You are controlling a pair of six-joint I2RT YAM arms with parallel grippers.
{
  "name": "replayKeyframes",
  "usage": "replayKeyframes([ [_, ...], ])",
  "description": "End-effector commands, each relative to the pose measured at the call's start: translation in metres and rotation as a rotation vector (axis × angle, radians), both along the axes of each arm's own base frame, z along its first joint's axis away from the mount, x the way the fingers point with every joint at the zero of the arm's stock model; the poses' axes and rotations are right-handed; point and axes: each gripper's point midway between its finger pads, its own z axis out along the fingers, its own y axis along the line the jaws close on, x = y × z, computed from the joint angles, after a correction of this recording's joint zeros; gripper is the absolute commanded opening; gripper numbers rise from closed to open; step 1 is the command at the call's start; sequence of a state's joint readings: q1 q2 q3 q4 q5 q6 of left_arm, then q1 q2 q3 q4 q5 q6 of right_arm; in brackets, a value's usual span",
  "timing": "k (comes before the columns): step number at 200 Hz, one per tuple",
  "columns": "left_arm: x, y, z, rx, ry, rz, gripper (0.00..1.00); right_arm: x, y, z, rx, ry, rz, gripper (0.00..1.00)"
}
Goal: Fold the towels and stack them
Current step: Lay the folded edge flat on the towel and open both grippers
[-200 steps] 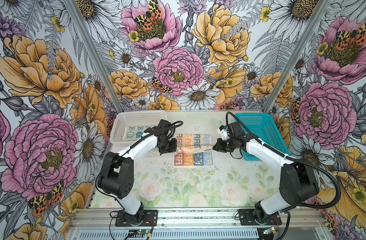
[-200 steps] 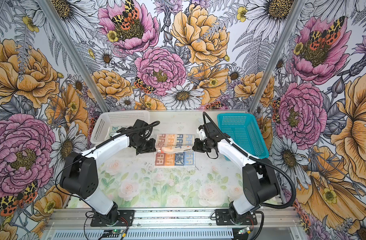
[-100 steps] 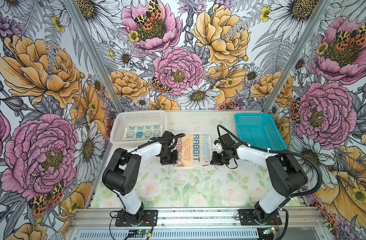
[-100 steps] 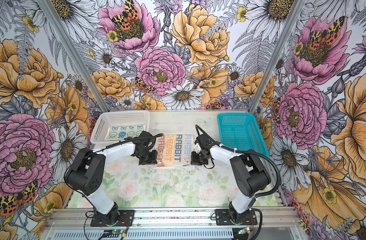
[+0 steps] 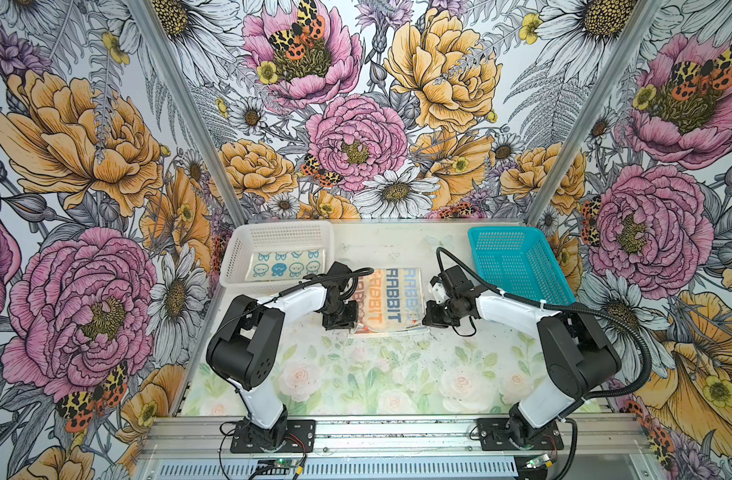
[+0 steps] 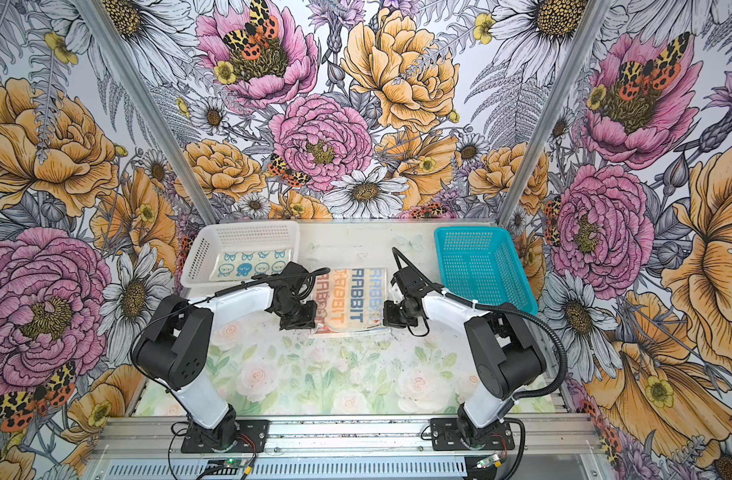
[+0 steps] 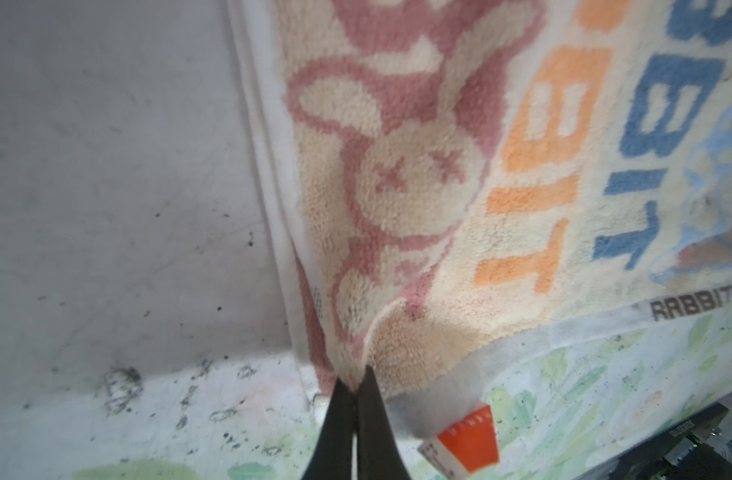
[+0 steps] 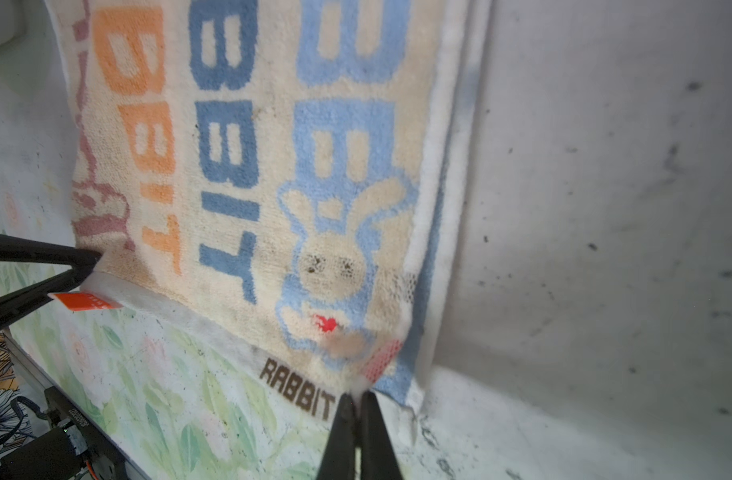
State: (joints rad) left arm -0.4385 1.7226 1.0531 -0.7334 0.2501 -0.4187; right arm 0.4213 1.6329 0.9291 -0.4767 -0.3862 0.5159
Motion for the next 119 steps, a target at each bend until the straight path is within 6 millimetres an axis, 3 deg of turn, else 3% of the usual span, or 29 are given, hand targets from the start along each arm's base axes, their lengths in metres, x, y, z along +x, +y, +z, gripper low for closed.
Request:
replayKeyframes([
  [1, 0.007, -0.002, 0.013, -0.002, -0.042, -0.002, 0.06, 0.006, -0.005, 0.002, -0.007, -0.027, -0.016, 0.0],
  [25, 0.002, -0.006, 0.007, 0.01, -0.026, -0.02, 0.17, 0.003, -0.003, -0.009, -0.015, 0.004, -0.006, 0.0],
  [54, 0.004, -0.008, 0.011, 0.004, -0.036, -0.02, 0.39, 0.004, -0.002, -0.005, -0.021, -0.014, 0.0, 0.24],
  [64, 0.009, -0.009, 0.021, -0.005, -0.06, -0.018, 0.47, 0.006, -0.001, 0.003, -0.014, -0.033, 0.001, 0.36],
  [79, 0.022, -0.012, 0.042, -0.011, -0.116, -0.014, 0.66, 0.015, -0.001, 0.024, -0.007, -0.086, -0.004, 0.56],
  [93, 0.038, -0.015, 0.066, -0.021, -0.174, -0.011, 0.97, 0.03, -0.004, 0.042, -0.012, -0.137, -0.014, 0.75],
  [104, 0.052, -0.018, 0.083, -0.044, -0.213, -0.002, 0.99, 0.047, -0.009, 0.053, -0.014, -0.165, -0.027, 0.84],
  [119, 0.073, -0.021, 0.098, -0.08, -0.245, 0.016, 0.99, 0.077, -0.015, 0.06, -0.014, -0.19, -0.045, 0.89],
])
